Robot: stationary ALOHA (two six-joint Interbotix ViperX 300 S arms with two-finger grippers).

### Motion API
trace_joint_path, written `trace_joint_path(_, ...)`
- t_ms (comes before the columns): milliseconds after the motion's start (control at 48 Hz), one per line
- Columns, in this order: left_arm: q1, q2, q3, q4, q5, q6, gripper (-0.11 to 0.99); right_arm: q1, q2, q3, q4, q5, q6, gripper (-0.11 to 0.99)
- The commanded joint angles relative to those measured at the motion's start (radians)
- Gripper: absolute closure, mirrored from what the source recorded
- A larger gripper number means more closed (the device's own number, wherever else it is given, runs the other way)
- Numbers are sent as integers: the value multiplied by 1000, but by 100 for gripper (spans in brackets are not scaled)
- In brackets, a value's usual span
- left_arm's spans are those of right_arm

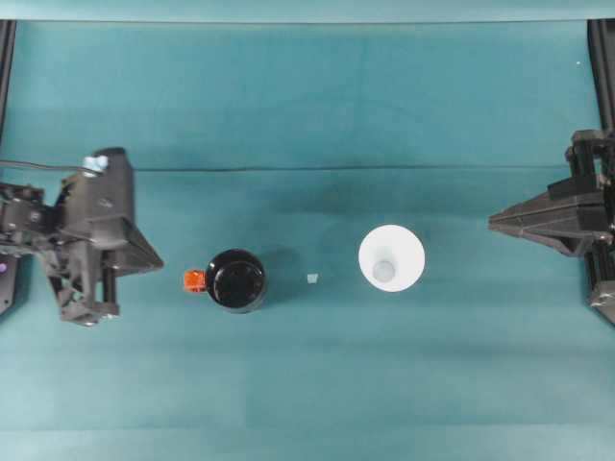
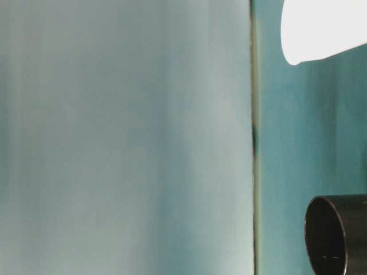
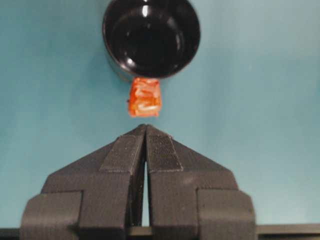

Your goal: Put the paper cup into the moved red handle cup holder.

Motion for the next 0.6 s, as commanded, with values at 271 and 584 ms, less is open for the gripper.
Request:
trace_joint_path(271,0,20,-32,3,-2,3,-3,-3,0,-28,3,2,54,98)
trace_joint_path(584,-2,115,-69,2,0,-2,-8,-3,0,-29,3,57,58,98)
